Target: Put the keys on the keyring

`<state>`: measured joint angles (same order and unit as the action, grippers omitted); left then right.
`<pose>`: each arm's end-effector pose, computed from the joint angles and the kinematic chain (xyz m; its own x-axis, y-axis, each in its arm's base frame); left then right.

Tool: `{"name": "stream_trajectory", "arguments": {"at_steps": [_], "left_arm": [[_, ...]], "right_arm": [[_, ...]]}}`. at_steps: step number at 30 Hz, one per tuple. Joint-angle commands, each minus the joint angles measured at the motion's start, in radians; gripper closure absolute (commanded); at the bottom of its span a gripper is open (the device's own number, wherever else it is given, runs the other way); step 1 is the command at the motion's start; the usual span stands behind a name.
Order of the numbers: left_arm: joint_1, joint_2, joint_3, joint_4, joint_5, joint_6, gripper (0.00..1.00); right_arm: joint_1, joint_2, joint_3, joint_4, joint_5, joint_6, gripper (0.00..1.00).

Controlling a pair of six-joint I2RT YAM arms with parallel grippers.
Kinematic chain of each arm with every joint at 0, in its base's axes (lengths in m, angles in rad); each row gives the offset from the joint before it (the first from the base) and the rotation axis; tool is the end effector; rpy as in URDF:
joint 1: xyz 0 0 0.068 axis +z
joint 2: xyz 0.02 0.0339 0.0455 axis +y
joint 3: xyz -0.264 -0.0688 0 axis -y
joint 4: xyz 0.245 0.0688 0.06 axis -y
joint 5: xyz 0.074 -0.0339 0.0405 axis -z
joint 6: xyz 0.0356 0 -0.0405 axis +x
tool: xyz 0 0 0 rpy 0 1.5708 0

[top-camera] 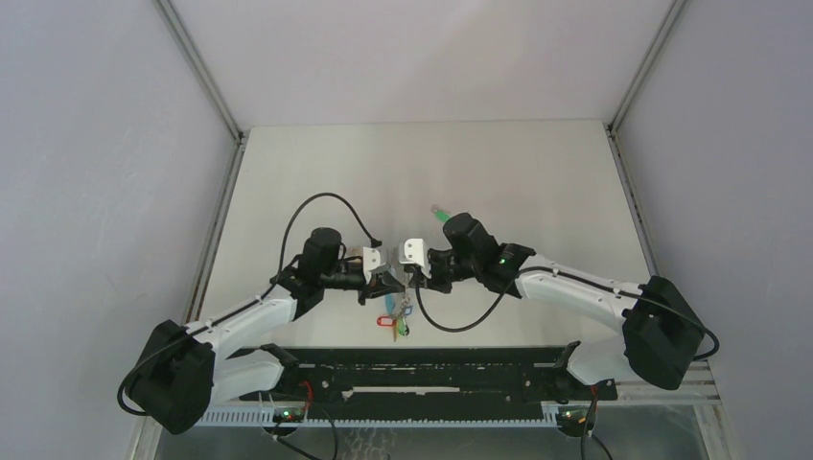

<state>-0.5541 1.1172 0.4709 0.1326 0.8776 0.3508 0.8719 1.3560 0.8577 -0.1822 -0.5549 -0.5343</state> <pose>0.1729 -0.1392 0.2036 -0.0811 0.3084 -0.9478 0.9943 0.0904 -0.0557 0.1713 0.2330 0.2414 0.1171 -0.5334 -0.8377 -0.9929 -0.0445 -0.1105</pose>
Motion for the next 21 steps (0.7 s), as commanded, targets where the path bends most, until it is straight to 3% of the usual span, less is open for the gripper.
{"name": "stream_trajectory", "arguments": {"at_steps": [1, 15, 21], "left_arm": [[-0.009, -0.026, 0.04, 0.109, 0.031, -0.015, 1.0], [0.015, -0.062, -0.051, 0.339, 0.017, -0.144, 1.0], [0.018, -0.071, -0.047, 0.294, -0.032, -0.124, 1.0]], "right_arm": [[-0.009, -0.015, 0.001, 0.159, -0.074, 0.038, 1.0], [-0.087, -0.026, -0.155, 0.442, -0.222, 0.149, 1.0], [-0.107, -0.088, -0.183, 0.42, -0.179, 0.18, 1.0]]}}
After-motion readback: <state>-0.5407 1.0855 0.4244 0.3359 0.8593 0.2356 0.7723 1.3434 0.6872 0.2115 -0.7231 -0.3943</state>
